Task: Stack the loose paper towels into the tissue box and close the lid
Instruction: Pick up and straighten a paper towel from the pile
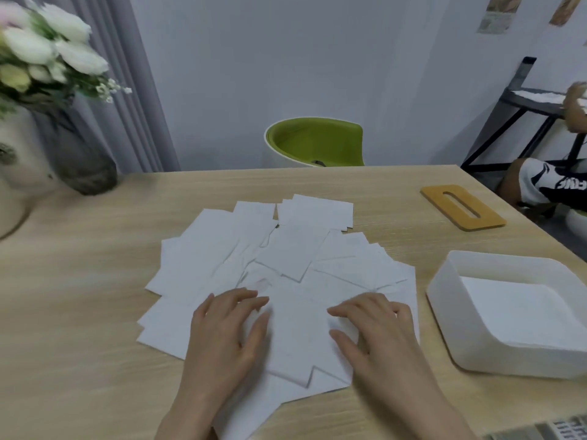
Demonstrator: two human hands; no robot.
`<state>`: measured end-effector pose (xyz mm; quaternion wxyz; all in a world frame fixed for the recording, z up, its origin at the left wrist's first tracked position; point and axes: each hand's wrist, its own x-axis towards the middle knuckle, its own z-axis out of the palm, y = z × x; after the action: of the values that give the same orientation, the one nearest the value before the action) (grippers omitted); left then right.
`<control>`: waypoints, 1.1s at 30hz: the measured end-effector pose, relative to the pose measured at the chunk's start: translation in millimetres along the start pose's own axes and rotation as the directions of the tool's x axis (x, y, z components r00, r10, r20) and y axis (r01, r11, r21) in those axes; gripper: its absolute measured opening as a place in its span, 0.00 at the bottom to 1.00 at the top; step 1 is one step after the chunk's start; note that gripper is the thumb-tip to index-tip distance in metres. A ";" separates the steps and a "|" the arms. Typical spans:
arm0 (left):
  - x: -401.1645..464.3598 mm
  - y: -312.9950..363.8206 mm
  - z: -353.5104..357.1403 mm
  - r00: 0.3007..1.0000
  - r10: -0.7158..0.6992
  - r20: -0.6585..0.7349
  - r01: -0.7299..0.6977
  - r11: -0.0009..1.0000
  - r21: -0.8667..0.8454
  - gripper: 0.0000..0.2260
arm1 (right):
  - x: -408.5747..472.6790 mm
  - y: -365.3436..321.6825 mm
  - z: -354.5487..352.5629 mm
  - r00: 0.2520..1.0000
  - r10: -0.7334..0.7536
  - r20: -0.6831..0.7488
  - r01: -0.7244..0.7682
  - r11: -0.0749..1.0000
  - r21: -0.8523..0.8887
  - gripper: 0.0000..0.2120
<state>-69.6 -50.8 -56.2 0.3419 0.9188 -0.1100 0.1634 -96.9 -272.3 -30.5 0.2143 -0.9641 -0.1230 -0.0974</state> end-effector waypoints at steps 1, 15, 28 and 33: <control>-1.9 -3.0 -0.5 1.000 -0.003 -0.004 0.003 1.000 0.009 0.19 | 2.6 -1.5 3.6 1.000 0.005 0.001 -0.005 1.000 0.007 0.12; -13.5 -26.1 17.5 1.000 0.017 0.017 -0.019 0.998 0.066 0.19 | 43.4 -2.8 24.4 0.979 0.179 0.101 -0.182 0.983 0.022 0.10; -12.2 -20.0 10.6 0.997 -0.066 0.031 0.066 0.998 -0.009 0.27 | 31.8 -8.0 20.8 0.862 0.490 0.130 -0.444 0.607 0.659 0.05; -11.2 -21.4 8.5 0.991 -0.120 0.062 0.125 0.988 -0.092 0.31 | 32.4 -26.0 30.1 0.873 0.457 0.170 -0.417 0.519 0.746 0.04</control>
<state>-71.3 -39.5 -79.2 0.3917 0.9107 -0.0706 0.1106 -69.3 -230.0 -39.4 0.6203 -0.7781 0.0985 -0.0021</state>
